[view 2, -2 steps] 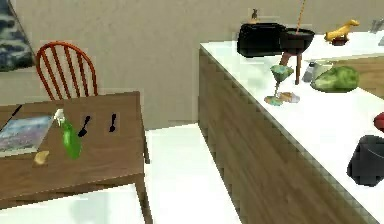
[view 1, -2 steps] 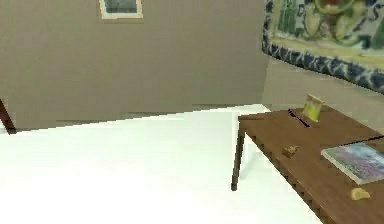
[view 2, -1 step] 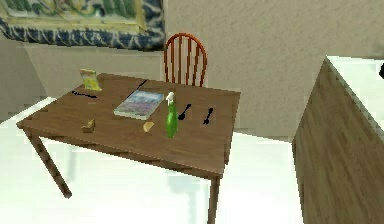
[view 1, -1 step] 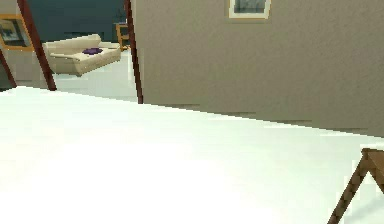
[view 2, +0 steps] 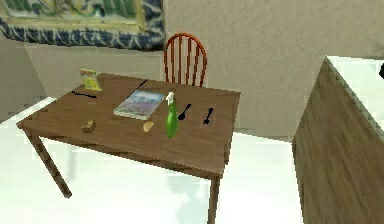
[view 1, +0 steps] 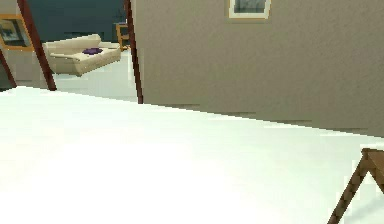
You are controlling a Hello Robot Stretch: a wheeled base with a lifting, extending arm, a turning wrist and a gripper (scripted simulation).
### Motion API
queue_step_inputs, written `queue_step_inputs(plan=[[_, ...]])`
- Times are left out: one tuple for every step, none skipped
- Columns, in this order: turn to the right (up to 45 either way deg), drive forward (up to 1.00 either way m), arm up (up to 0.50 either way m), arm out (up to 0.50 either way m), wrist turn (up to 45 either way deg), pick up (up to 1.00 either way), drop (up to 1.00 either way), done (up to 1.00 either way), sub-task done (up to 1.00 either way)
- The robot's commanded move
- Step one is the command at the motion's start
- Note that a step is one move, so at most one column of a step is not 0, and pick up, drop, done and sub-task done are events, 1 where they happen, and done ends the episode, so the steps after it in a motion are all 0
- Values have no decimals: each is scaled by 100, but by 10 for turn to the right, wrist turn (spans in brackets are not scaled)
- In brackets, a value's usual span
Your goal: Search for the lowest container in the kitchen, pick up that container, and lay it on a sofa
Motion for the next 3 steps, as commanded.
queue_step_inputs(plan=[[0, 0, 32, 0, 0, 0, 0, 0, 0], [0, 0, 0, 50, 0, 0, 0, 0, 0], [0, 0, 0, 0, 450, 0, 0, 0, 0]])
